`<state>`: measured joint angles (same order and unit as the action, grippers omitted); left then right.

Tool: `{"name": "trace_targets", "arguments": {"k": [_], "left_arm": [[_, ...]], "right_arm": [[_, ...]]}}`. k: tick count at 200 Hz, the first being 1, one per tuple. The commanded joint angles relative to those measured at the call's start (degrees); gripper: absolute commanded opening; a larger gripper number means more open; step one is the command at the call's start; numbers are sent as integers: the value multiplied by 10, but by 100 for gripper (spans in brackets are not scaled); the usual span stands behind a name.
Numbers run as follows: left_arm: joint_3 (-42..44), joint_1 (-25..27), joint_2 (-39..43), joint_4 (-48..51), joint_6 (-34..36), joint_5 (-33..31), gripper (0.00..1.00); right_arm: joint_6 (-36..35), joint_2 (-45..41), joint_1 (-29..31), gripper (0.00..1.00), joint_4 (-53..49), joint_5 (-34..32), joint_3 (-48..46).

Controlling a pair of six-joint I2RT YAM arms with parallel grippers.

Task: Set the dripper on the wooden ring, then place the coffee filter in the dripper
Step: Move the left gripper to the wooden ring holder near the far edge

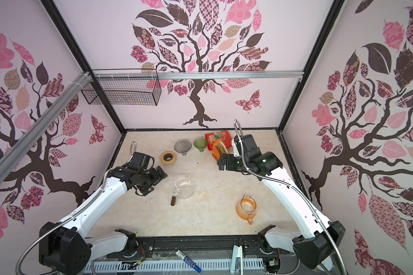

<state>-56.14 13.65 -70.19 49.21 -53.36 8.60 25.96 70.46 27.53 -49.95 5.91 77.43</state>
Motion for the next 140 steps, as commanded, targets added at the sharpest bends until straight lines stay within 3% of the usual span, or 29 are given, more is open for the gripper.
{"name": "trace_targets", "arguments": {"k": [1, 21, 52, 84, 104, 140], "left_arm": [[-52, -62, -24, 4, 63, 52, 97], [-53, -104, -58, -64, 49, 102, 97], [-47, -122, -118, -232, 1, 130, 97], [-93, -140, -220, -266, -14, 170, 95], [-76, -150, -255, -350, -38, 192, 92], [-69, -156, -306, -414, -59, 203, 87]], "right_arm": [[14, -16, 3, 100, -17, 11, 14], [38, -35, 3, 100, -2, 5, 0], [42, -57, 3, 100, 7, -16, -21], [38, -54, 2, 100, 0, 35, -10], [38, -58, 3, 100, 2, 59, -22], [37, -71, 3, 100, 9, 59, -41]]}}
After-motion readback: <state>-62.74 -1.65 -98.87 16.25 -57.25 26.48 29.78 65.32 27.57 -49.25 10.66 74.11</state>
